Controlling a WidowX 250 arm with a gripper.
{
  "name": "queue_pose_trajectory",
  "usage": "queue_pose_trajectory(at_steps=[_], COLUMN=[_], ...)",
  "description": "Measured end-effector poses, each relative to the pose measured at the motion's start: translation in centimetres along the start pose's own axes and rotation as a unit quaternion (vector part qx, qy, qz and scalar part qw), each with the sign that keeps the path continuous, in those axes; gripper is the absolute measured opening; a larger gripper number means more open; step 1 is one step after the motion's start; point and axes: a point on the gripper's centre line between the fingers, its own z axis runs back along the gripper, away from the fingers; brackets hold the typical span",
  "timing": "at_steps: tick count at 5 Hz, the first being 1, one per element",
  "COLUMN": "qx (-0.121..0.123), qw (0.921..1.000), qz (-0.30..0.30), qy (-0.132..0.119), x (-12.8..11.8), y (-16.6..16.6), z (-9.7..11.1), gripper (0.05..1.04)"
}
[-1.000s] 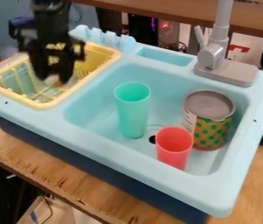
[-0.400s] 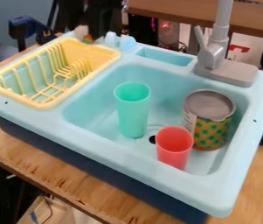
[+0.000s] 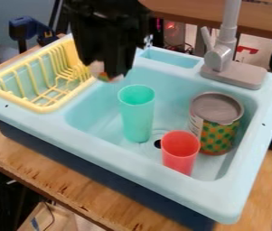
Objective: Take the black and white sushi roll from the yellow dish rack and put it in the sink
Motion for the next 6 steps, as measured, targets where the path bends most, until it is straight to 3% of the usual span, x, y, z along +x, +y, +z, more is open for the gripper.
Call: queue_pose_trajectory(at_steps=[1,3,5,6], qx=[0.004,0.018,0.015,-0.001], qw=[0.9999,0.9979,0.9942,0.9953], qz=[-0.003,0.051,0.082,0.075], qy=[0.016,0.035,0.068,0.062], x=[-0.2,0.2,-0.5,-0.5], y=[-0.1,3.0,4.5,4.0], z=[-2.0,-5.2,-7.3,-8.1], gripper=[0.586,0.586,0.586,0.586])
